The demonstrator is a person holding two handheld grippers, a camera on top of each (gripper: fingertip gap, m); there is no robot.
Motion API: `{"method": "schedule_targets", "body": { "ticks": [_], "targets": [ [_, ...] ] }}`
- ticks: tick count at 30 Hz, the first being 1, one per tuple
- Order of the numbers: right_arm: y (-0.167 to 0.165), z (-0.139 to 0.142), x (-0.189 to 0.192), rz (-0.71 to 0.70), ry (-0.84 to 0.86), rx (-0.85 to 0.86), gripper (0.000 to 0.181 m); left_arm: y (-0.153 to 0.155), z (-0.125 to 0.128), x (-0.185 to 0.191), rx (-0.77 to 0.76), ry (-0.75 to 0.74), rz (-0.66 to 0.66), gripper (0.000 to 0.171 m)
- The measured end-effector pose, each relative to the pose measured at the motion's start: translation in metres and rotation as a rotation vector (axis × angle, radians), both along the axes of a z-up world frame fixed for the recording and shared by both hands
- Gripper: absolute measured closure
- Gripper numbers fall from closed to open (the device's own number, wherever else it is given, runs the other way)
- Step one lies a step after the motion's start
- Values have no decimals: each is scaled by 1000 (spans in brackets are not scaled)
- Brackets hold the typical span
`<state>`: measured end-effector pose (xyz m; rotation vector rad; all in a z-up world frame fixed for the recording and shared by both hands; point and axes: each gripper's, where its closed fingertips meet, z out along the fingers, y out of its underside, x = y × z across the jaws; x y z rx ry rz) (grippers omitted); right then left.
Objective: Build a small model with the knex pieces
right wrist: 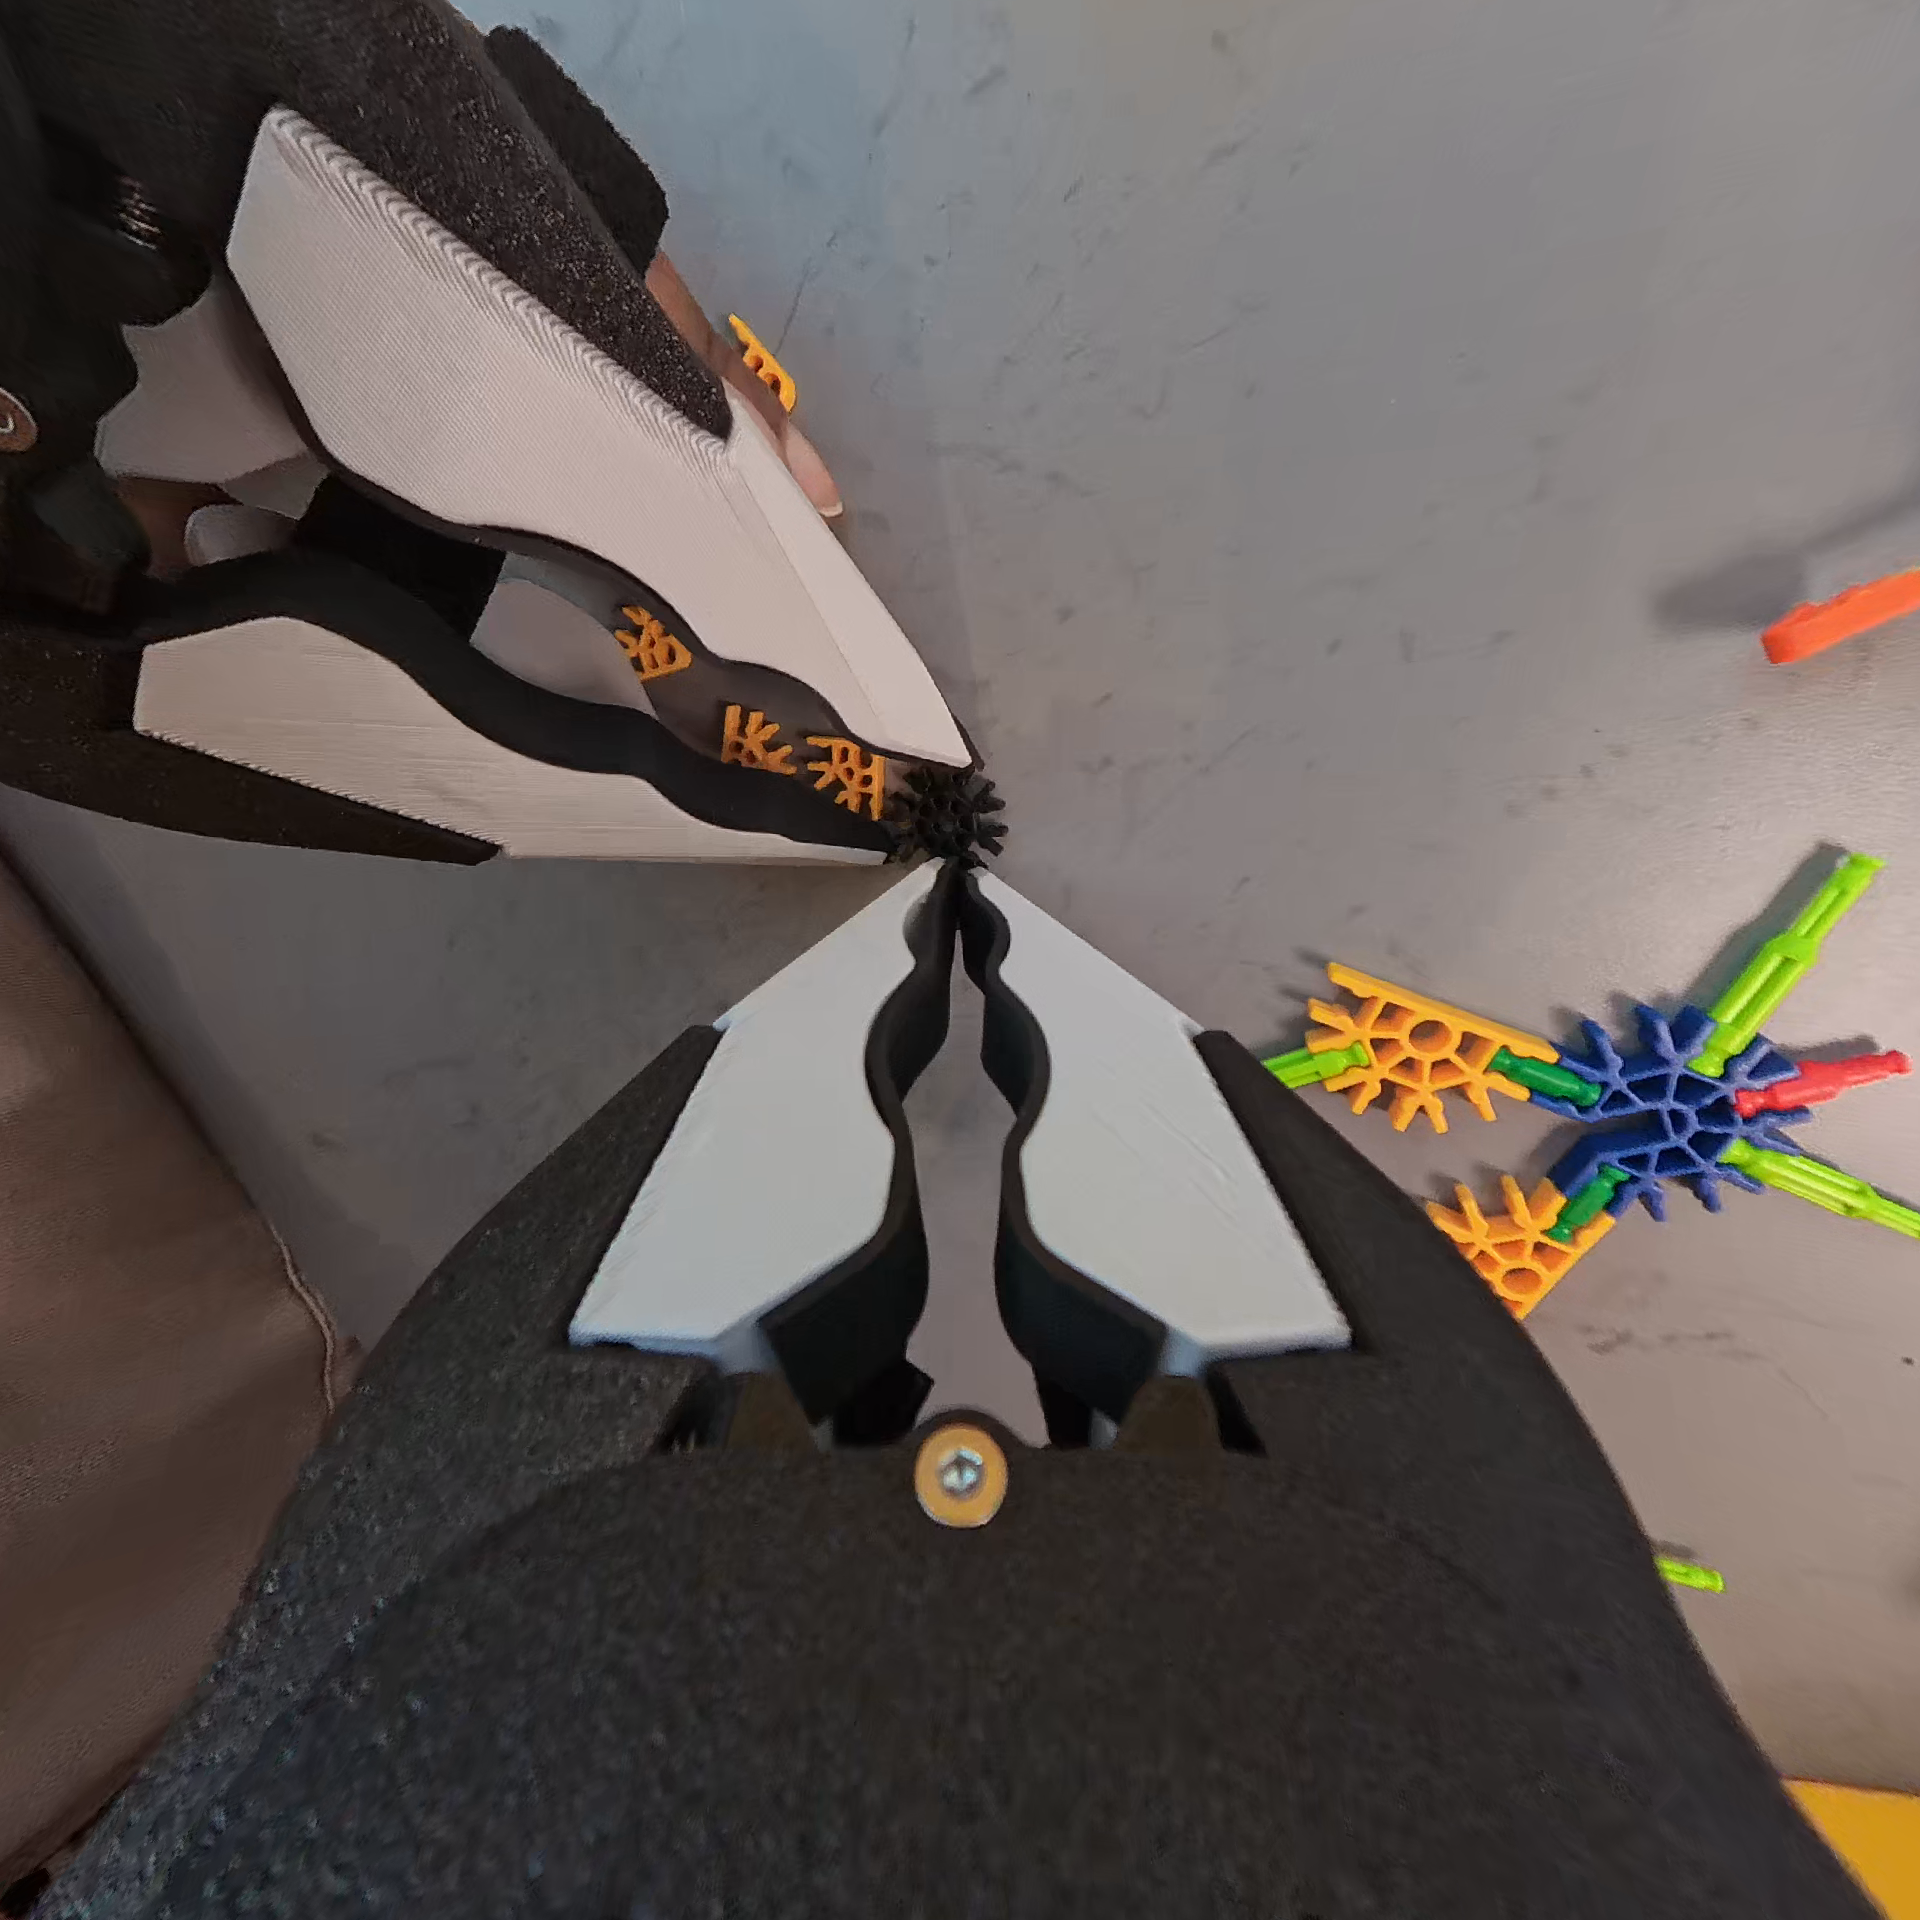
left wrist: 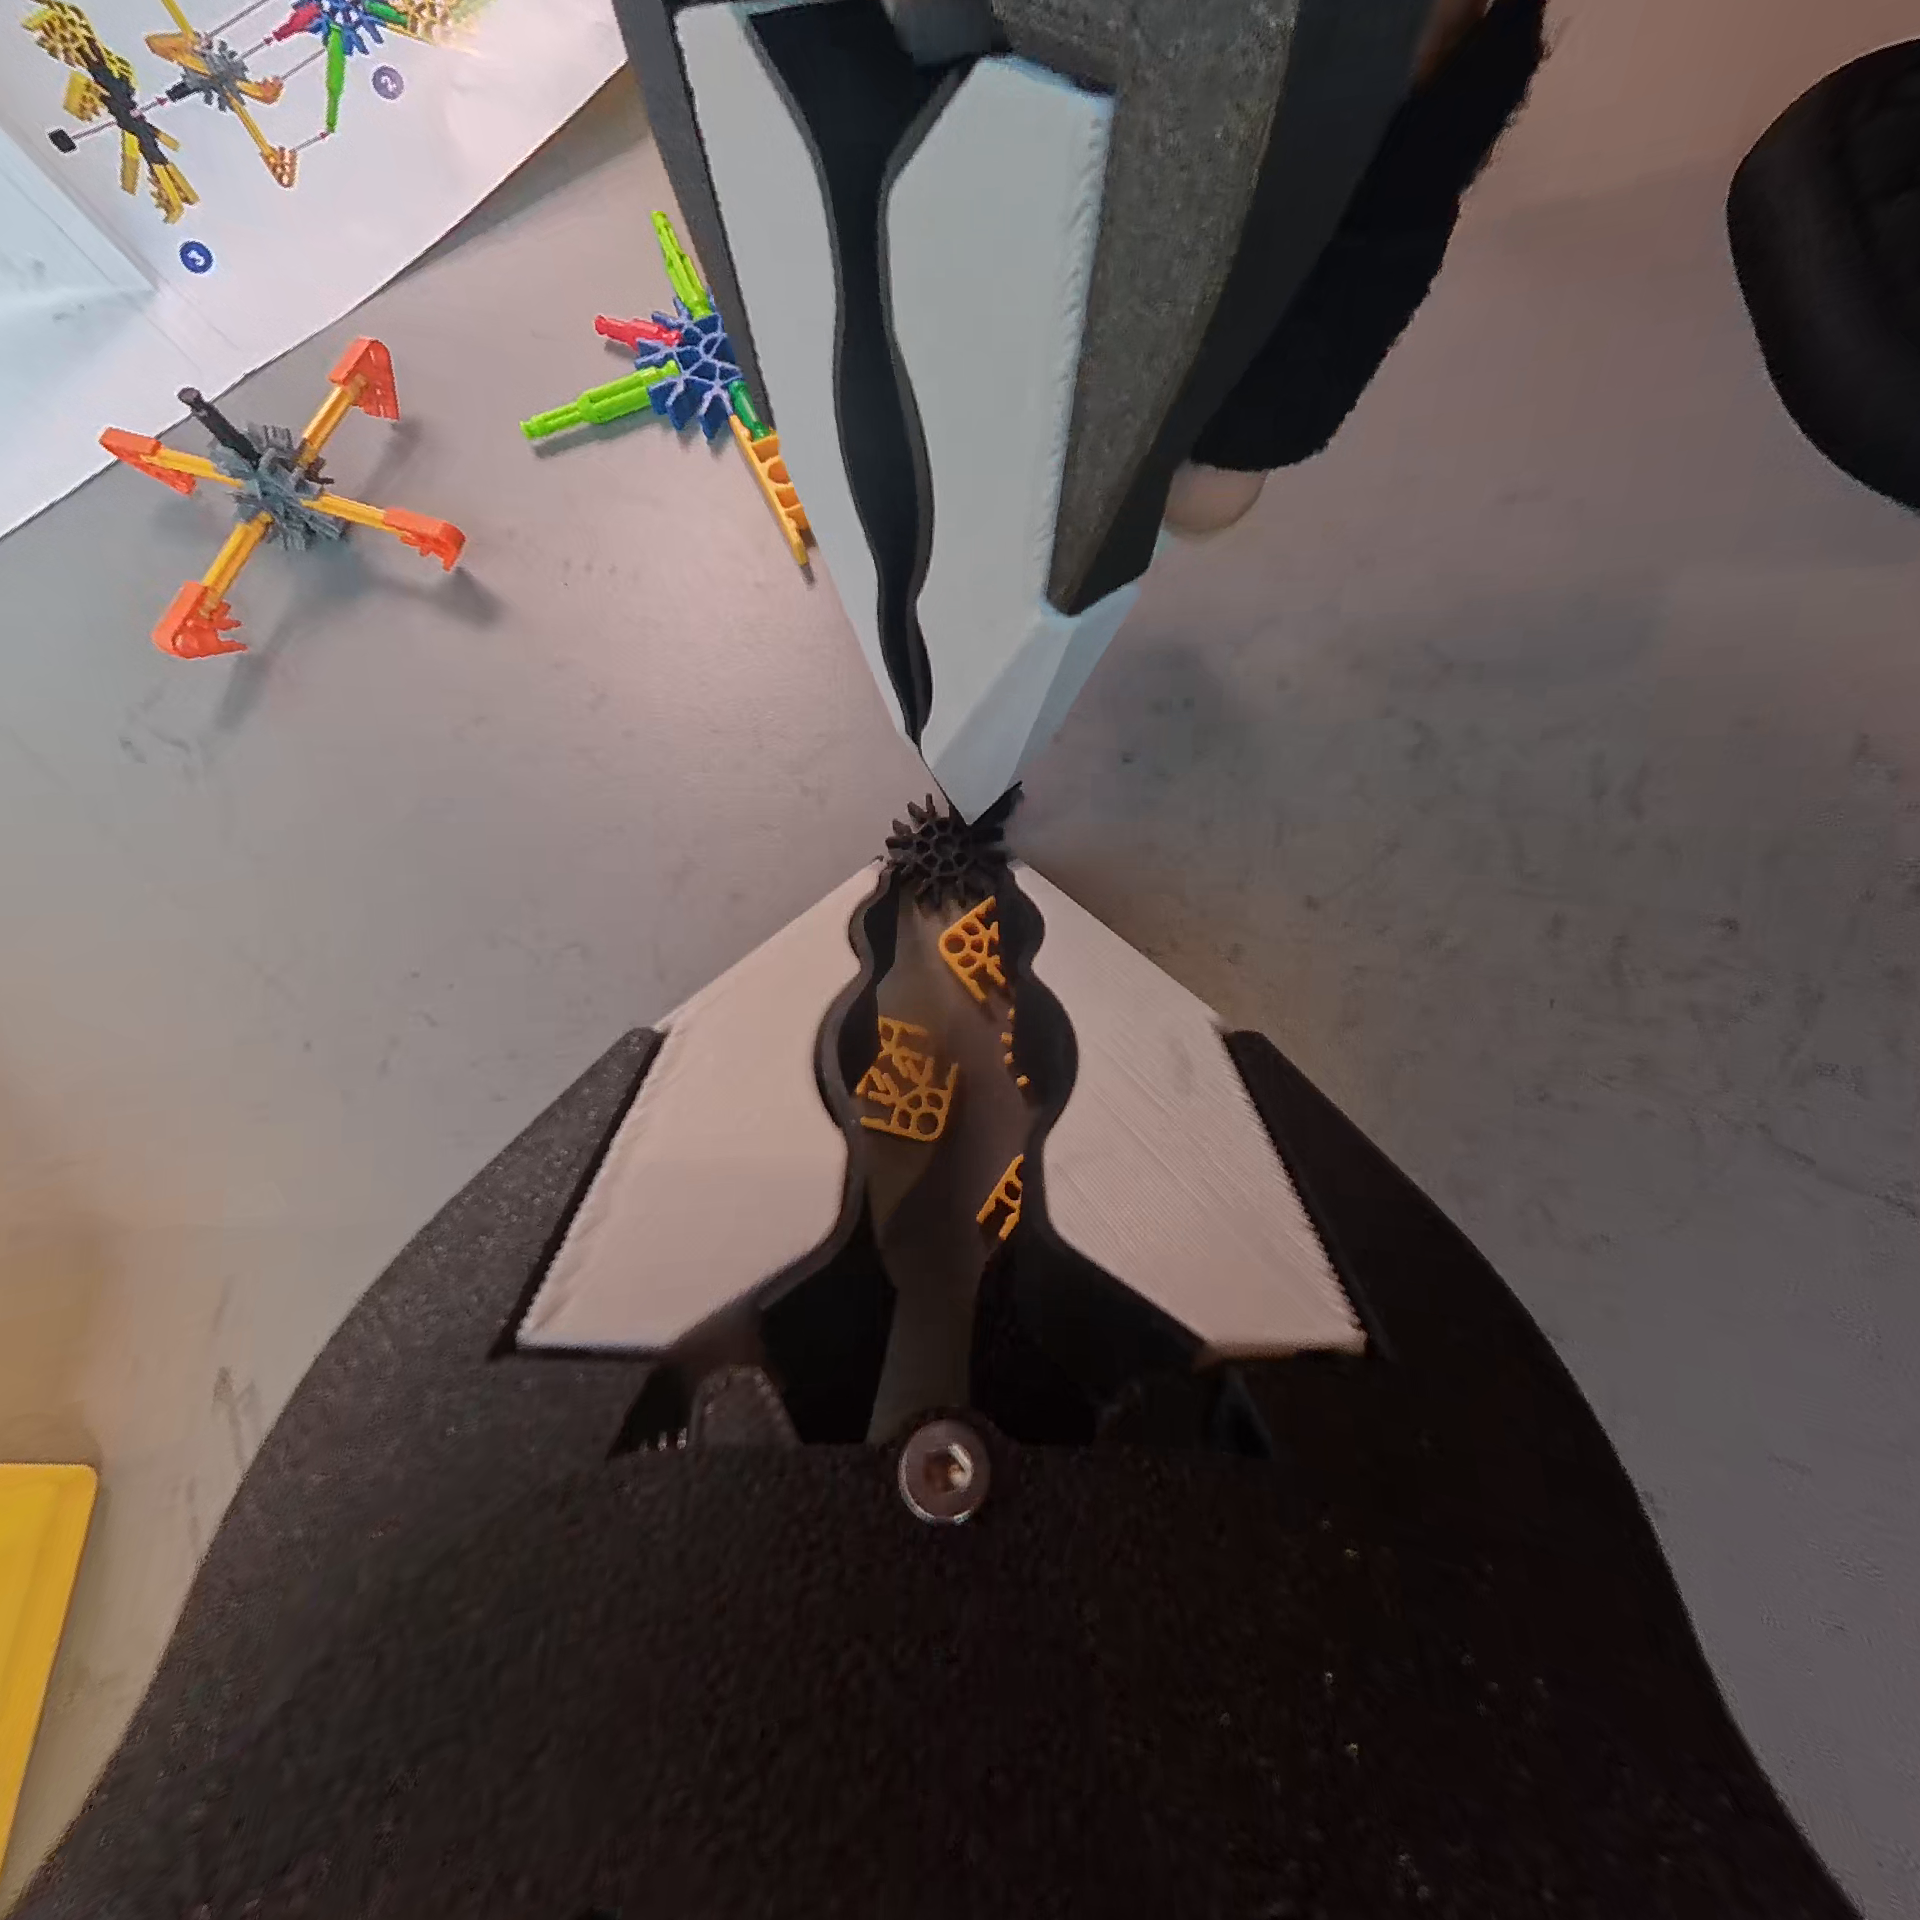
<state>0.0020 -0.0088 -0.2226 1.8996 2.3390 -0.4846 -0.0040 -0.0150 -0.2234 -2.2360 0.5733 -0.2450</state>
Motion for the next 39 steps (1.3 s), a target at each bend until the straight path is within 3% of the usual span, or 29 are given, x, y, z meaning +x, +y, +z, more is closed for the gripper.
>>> {"method": "schedule_targets", "body": {
  "ticks": [6,9,13,17,21,25,31,37,39],
  "targets": [
    [3,2,1,15,116,96,181,0,0,0,1,-3,-3,153],
    [10,41,-1,-90,347,13,175,0,0,0,7,-6,-13,153],
    [83,120,34,-263,640,168,171,-5,1,5,6,-14,-73,153],
    [171,150,108,-463,649,344,166,-17,6,25,35,-7,-212,153],
    [253,116,183,-602,408,482,164,-26,9,37,52,1,-289,153],
    [290,64,211,-657,213,434,162,-38,15,49,28,-56,-349,152],
    [296,16,205,-633,74,267,163,-61,11,57,-35,-57,-406,152],
    [296,6,198,-667,79,232,162,-72,3,51,-71,-36,-405,152],
    [295,6,196,-666,90,236,170,-74,0,49,-81,-33,-413,152]
  ]
}}
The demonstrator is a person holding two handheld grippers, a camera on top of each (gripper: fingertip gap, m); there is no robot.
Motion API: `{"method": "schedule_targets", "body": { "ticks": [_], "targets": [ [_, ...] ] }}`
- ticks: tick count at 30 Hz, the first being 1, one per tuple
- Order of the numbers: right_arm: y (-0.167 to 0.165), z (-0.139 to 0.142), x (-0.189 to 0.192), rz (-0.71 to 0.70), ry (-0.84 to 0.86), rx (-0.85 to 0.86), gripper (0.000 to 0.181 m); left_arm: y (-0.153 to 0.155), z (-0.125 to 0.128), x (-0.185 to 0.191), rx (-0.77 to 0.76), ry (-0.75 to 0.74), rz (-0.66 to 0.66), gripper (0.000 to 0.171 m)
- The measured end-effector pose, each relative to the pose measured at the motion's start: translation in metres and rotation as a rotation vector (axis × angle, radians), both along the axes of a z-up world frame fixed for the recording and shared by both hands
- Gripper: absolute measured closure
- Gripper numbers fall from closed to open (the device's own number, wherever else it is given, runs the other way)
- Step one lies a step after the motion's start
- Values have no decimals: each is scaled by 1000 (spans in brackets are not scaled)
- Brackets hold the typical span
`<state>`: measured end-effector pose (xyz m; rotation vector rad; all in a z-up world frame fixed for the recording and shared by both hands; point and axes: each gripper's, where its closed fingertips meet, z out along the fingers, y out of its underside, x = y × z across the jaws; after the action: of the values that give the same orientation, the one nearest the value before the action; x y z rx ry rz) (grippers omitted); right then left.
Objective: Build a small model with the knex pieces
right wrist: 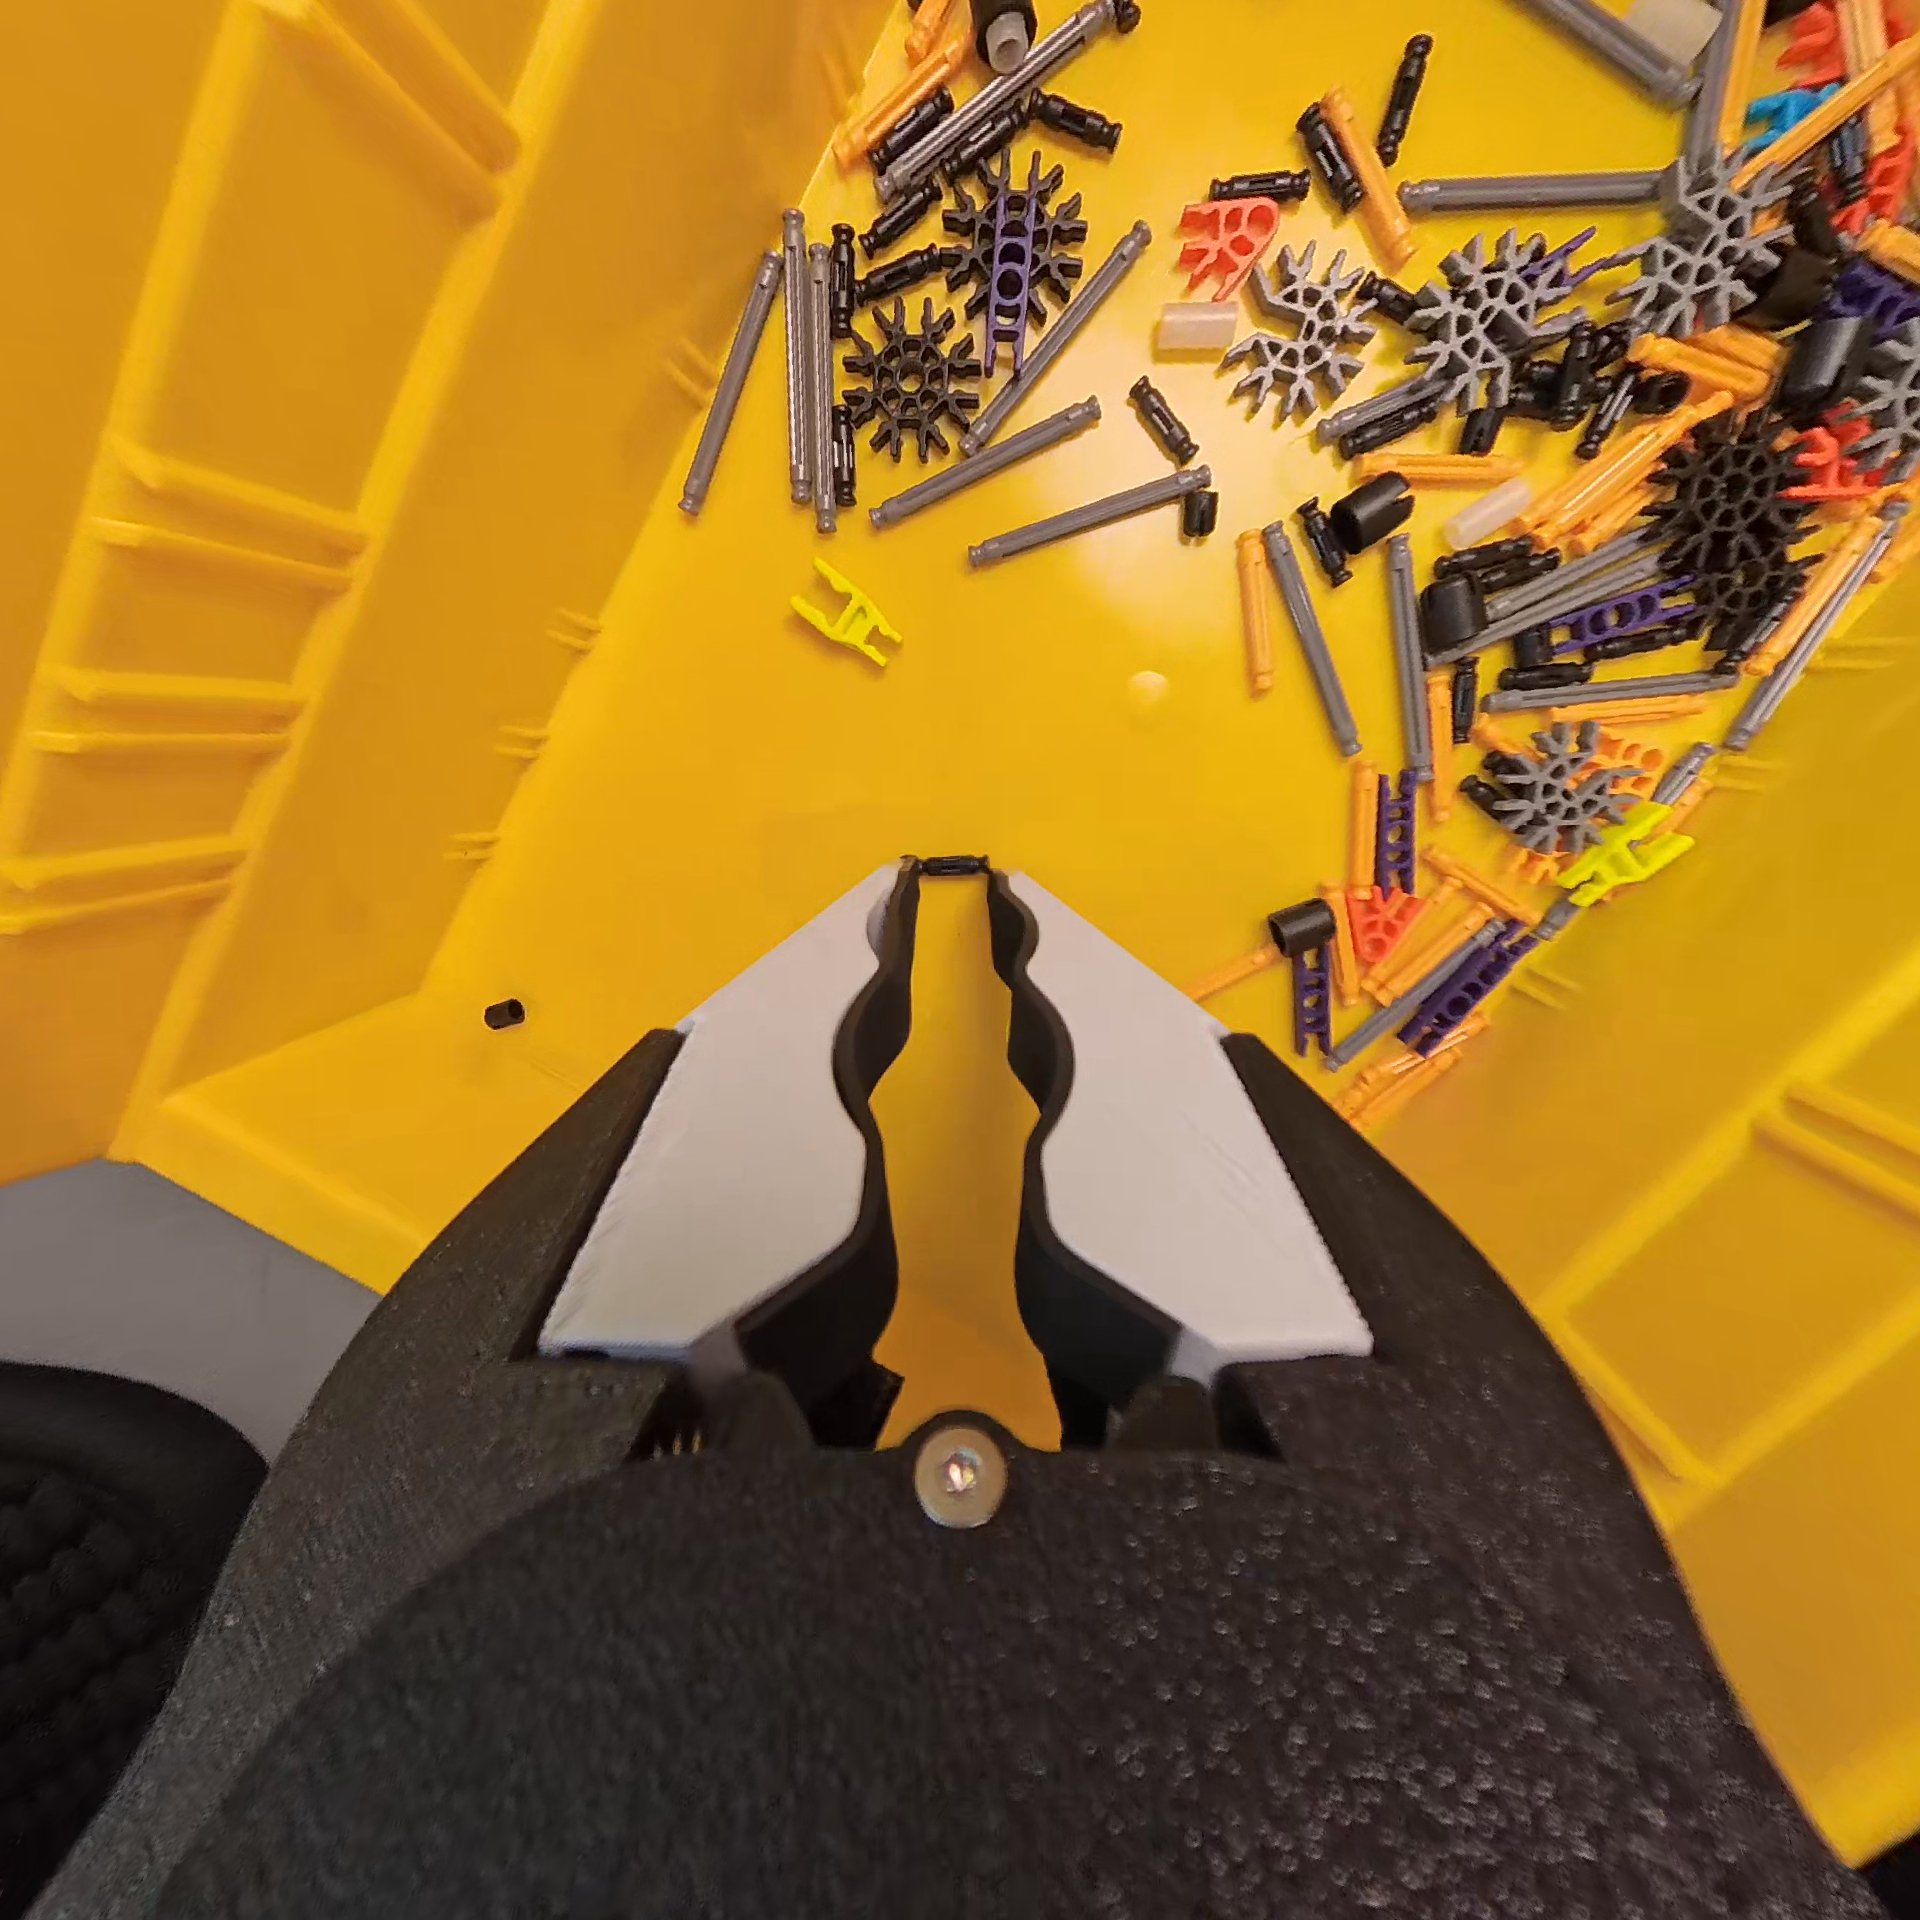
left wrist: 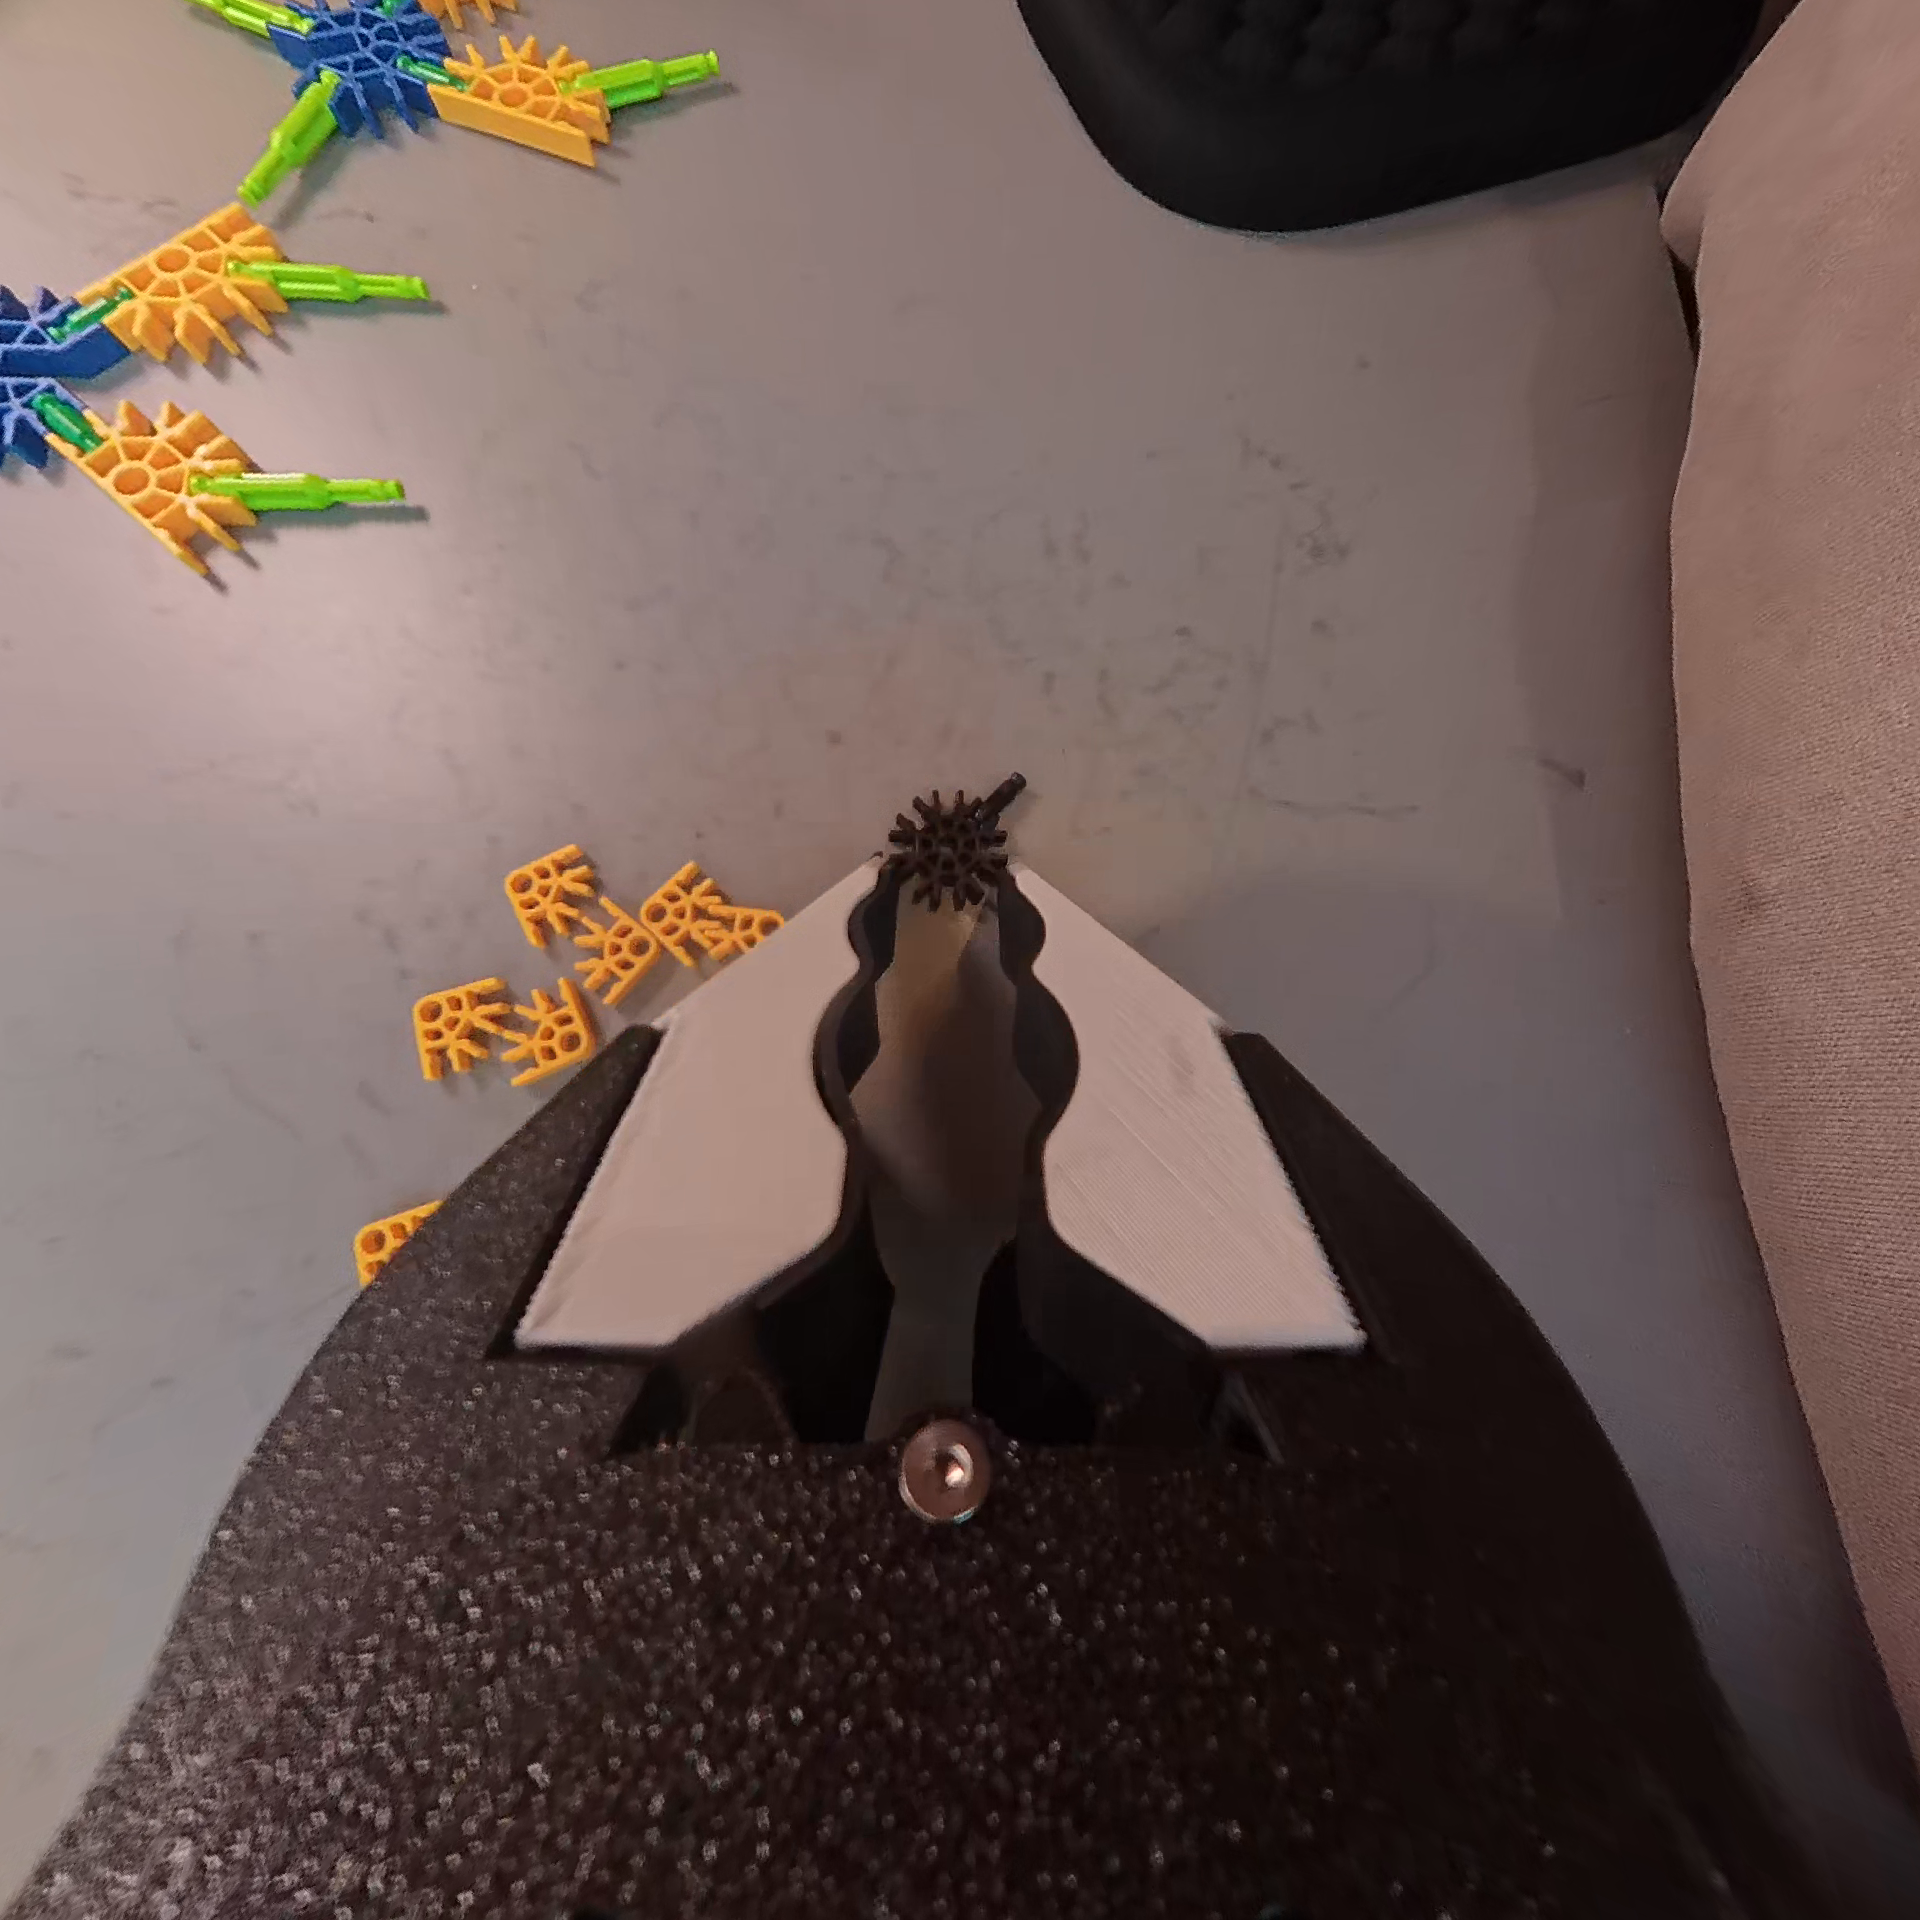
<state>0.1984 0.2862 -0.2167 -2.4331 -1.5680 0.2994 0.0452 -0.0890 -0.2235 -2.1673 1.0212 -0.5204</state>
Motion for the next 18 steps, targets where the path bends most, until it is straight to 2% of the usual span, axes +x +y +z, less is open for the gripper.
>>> {"method": "schedule_targets", "body": {
  "ticks": [8,9,13,15,17,18],
  "targets": [
    [-1,4,-2,47,14,57,172,-4,0,-3,2,-1,-16,148],
    [-1,9,-2,50,35,77,181,-5,1,-4,2,-1,-16,144],
    [-24,66,-20,134,236,190,181,-4,11,-7,9,-54,-4,138],
    [-40,89,-23,185,270,269,181,-2,16,-10,11,-87,11,138],
    [-47,96,-20,231,246,341,181,0,16,-12,13,-92,20,138],
    [-48,91,-17,256,211,348,181,0,15,-13,16,-85,23,138]
  ]
}}
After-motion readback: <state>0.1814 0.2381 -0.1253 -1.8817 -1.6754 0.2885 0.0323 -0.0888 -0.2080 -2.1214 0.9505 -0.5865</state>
